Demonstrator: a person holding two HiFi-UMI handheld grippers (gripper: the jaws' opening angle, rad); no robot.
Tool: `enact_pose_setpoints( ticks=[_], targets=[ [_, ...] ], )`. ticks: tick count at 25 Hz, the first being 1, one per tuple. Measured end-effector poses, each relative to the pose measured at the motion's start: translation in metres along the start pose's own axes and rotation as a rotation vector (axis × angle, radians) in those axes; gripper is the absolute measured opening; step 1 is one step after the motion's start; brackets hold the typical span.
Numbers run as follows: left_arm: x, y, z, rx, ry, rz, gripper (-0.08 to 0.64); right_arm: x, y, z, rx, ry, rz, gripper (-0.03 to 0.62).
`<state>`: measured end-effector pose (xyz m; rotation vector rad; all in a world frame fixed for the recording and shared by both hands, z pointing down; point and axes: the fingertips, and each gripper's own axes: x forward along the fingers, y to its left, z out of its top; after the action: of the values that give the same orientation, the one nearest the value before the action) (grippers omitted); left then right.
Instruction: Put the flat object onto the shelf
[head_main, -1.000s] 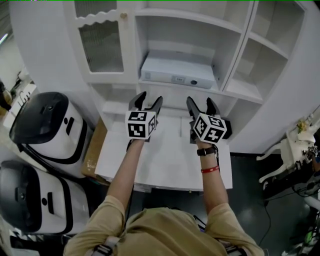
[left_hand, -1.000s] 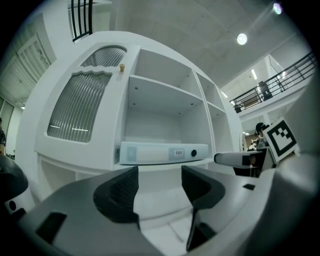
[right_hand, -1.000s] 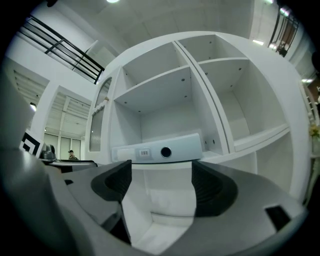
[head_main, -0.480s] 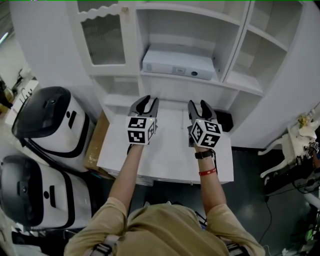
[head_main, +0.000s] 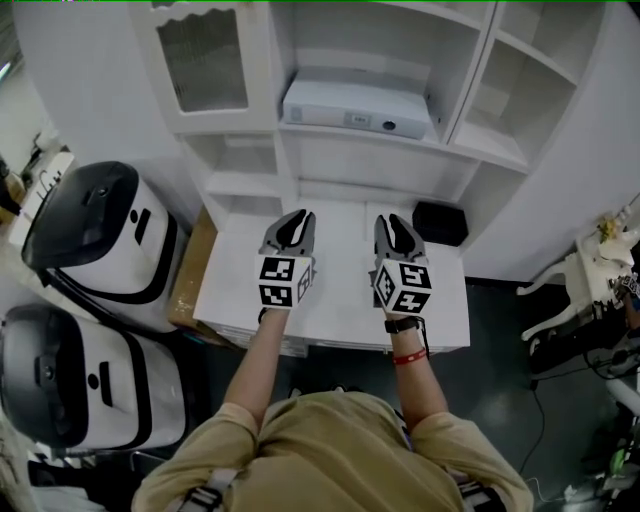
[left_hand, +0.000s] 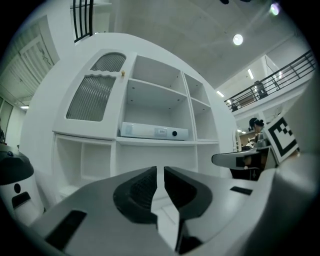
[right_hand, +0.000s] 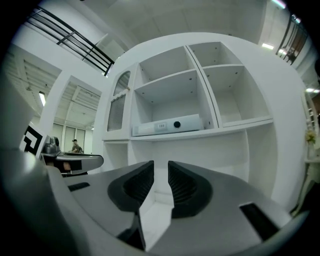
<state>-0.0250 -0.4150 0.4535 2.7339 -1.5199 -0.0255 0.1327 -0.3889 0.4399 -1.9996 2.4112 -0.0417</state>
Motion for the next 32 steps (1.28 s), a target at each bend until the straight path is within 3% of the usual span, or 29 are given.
enact_pose_setpoints(
  ticks=[5,9,13,18,22,32],
  targets=[
    [-0.011,-0.005,-0.022,-0.003,0.018,0.022,0.044,-0.011,-0.003,-0.030,0.060,0.031,0.003,0.070],
    [-0.023,0.000,-0.043,0.041,0.039,0.066,0.034,-0.021,-0.009,-0.051,0.063,0.050,-0.012,0.056],
    [-0.035,0.004,-0.058,0.018,0.058,0.087,0.020,-0.032,-0.013,-0.062,0.026,0.065,-0.015,0.040],
    [-0.040,0.005,-0.052,0.006,0.045,0.090,0.020,-0.043,-0.014,-0.071,-0.008,0.079,-0.030,0.029],
    [-0.045,0.007,-0.057,0.042,0.080,0.106,0.018,-0.045,-0.015,-0.068,-0.012,0.080,-0.039,0.025],
    [-0.054,0.007,-0.061,-0.026,0.074,0.090,0.018,-0.048,-0.020,-0.074,-0.029,0.101,-0.046,0.023]
  ],
)
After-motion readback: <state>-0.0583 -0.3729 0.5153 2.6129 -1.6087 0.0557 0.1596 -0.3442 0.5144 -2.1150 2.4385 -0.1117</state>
